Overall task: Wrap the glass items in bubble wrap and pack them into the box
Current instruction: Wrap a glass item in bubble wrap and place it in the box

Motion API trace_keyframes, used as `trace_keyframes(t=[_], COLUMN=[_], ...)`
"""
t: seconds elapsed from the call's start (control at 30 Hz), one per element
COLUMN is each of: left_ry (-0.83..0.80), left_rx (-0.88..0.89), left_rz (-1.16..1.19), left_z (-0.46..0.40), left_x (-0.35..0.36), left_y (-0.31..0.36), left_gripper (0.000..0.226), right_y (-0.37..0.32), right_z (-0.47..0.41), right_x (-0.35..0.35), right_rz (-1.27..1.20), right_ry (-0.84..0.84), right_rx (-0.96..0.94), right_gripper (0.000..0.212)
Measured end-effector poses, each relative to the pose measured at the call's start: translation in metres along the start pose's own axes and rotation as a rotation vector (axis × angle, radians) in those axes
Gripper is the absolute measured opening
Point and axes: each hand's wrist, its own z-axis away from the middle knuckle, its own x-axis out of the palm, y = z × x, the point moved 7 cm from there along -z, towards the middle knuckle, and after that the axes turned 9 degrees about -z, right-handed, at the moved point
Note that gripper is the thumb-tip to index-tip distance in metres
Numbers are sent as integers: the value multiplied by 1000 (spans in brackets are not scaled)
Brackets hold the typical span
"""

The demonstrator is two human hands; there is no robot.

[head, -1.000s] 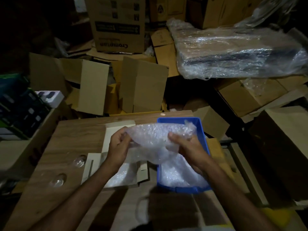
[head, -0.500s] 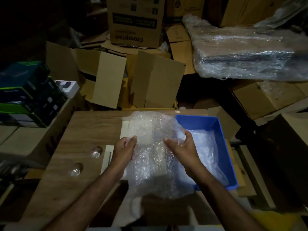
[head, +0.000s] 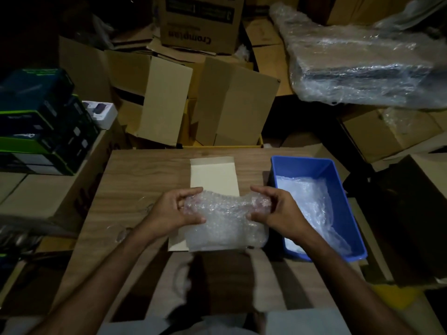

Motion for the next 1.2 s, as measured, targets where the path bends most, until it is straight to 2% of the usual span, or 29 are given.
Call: trace_keyframes(t=[0.07, 0.2, 0.23, 0.27, 0.33, 0.43, 0.5, 0.53, 0.63, 0.7, 0.77, 0.83, 0.97, 1.13, 1.2], left_ry=[78, 113, 113, 97, 35, -25, 58, 122, 194, 70, -51, -18, 48, -15, -74], left_rx=[10, 99, 103, 94, 73, 38, 10, -17, -105, -124, -113, -96, -84, -96, -85], left_rz=[-178, -372, -375, -321, -92, 161, 204, 232, 433, 483, 423, 398, 423, 477, 503], left_z=[-1, 1, 3, 5, 12, 17, 16, 15, 11, 11, 14, 13, 12, 17, 19], left_x=[-15, -39, -46, -52, -58, -49, -42, -39, -31, -23, -17, -20, -29, -20, -23], left_y=[1, 2, 2, 3, 5, 6, -1, -8, -31, -40, -45, -56, -67, -71, -69], left_gripper=[65, 16, 13, 16, 27, 24, 24, 26, 40, 44, 44, 46, 66, 73, 66], right_y=[-2, -10, -16, -21, -29, -25, -15, -8, 5, 11, 12, 16, 20, 8, 5], right_z=[-2, -2, -1, 0, 2, -3, -4, -2, 7, 8, 7, 6, 7, 7, 1], right_x=[4, 16, 19, 21, 24, 36, 51, 60, 81, 84, 84, 80, 75, 76, 71], right_rz=[109, 240, 258, 233, 20, -262, -357, -367, -388, -444, -519, -495, -456, -275, -232], right_ry=[12, -43, -63, -75, -67, -15, -18, -48, -84, -12, 24, 39, 48, -155, -177], right_rx=[14, 2, -18, -34, 12, 107, 189, 230, 258, 242, 223, 242, 206, 196, 197], right_gripper=[62, 14, 12, 17, 13, 37, 57, 60, 54, 51, 46, 45, 40, 54, 53])
